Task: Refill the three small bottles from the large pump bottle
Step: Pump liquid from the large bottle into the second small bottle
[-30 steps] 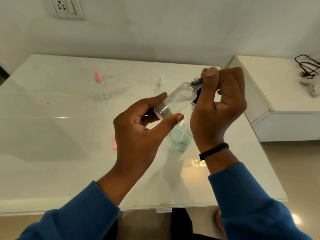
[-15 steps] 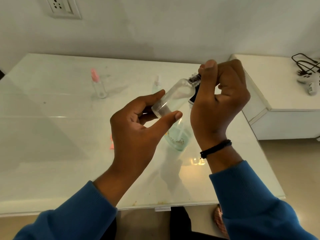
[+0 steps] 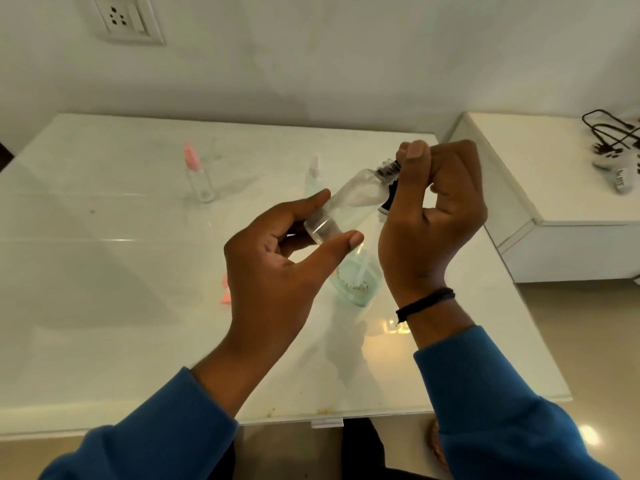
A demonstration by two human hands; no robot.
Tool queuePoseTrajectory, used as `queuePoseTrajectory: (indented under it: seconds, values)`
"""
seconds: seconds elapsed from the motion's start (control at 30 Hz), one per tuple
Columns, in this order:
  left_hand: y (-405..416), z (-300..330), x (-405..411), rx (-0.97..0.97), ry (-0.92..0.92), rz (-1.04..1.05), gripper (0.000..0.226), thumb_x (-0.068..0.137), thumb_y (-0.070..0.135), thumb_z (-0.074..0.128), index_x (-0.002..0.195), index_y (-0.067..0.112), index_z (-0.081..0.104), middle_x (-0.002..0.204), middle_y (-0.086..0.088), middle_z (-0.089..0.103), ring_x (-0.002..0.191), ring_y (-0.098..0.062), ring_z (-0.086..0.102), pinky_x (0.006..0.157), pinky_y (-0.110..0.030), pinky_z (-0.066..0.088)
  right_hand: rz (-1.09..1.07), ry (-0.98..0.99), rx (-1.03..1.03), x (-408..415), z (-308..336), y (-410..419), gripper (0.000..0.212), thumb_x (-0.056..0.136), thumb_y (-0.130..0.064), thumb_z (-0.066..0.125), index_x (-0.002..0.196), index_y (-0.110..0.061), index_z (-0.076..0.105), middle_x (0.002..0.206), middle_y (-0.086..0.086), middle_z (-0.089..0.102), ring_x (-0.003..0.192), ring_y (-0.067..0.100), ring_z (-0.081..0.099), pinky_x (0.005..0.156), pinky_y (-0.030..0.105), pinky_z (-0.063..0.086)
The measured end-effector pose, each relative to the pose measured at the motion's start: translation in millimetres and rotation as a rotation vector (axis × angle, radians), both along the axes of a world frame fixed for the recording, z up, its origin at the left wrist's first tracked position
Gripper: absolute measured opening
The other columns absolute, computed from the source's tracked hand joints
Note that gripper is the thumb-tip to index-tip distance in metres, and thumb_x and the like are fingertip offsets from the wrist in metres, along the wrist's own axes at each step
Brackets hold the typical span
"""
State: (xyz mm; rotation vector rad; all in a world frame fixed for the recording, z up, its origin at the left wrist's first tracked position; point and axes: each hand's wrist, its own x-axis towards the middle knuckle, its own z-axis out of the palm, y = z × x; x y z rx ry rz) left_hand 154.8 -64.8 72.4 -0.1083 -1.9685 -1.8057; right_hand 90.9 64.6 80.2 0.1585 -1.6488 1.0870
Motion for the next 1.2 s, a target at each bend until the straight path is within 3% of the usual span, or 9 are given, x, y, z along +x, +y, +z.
queuePoseTrajectory:
  seconds: [0.43, 0.6, 0.73, 0.87, 1.1, 1.2]
  values:
    - [0.2, 1.3, 1.2, 0.002, 0.016, -0.013, 0.045, 0.075, 0.020, 0.087, 0.116, 0.013, 0.072, 0.104, 0.011, 0.074, 0.095, -0.005, 0.073, 0.080, -0.016, 0.057, -0.012, -0.003, 0.015, -3.3, 3.0, 1.9, 0.037, 0.099, -0.006, 0.058, 0.064, 0.005, 0.057, 0.067, 0.008, 0.052, 0.064, 0.029, 0.048, 0.059, 0.049, 0.041]
    - [-1.1, 1.2, -0.8, 0.000, 0.012, -0.010, 0.046, 0.074, 0.020, 0.088, 0.116, 0.011, 0.072, 0.103, 0.009, 0.074, 0.094, -0.008, 0.074, 0.080, -0.018, 0.058, 0.006, 0.004, -0.002, -1.7, 1.4, -0.4, 0.033, 0.098, -0.002, 0.058, 0.066, 0.003, 0.059, 0.071, 0.002, 0.050, 0.066, 0.023, 0.046, 0.061, 0.033, 0.039]
    - [1.4, -0.6, 0.8, 0.015, -0.006, -0.021, 0.045, 0.074, 0.021, 0.088, 0.116, 0.010, 0.073, 0.104, 0.006, 0.075, 0.095, -0.010, 0.074, 0.080, -0.019, 0.059, 0.000, -0.004, -0.005, -4.5, 3.2, 2.6, 0.036, 0.099, -0.006, 0.058, 0.065, 0.005, 0.059, 0.068, 0.005, 0.051, 0.065, 0.026, 0.047, 0.060, 0.041, 0.040]
    - [0.2, -2.2, 0.2, -0.004, -0.003, -0.009, 0.046, 0.075, 0.019, 0.089, 0.117, 0.008, 0.073, 0.106, 0.001, 0.076, 0.096, -0.013, 0.074, 0.081, -0.022, 0.060, -0.004, -0.001, -0.004, -4.1, 6.1, 1.0, 0.036, 0.099, -0.005, 0.058, 0.064, 0.005, 0.058, 0.068, 0.005, 0.050, 0.064, 0.025, 0.046, 0.059, 0.038, 0.039]
    - [0.3, -0.6, 1.2, -0.011, 0.004, 0.003, 0.046, 0.075, 0.019, 0.088, 0.117, 0.008, 0.073, 0.106, 0.004, 0.075, 0.096, -0.008, 0.074, 0.080, -0.017, 0.058, 0.009, -0.017, -0.009, -3.2, 4.8, 1.9, 0.037, 0.099, -0.008, 0.057, 0.064, 0.006, 0.057, 0.067, 0.010, 0.053, 0.064, 0.030, 0.048, 0.059, 0.049, 0.040]
    - [-0.5, 0.5, -0.6, -0.024, 0.017, 0.018, 0.046, 0.075, 0.018, 0.089, 0.117, 0.009, 0.073, 0.106, 0.007, 0.074, 0.096, -0.007, 0.073, 0.080, -0.017, 0.058, 0.013, -0.004, 0.003, -1.9, 3.9, -0.5, 0.034, 0.098, -0.004, 0.058, 0.064, 0.001, 0.058, 0.070, 0.003, 0.051, 0.065, 0.026, 0.048, 0.059, 0.049, 0.040]
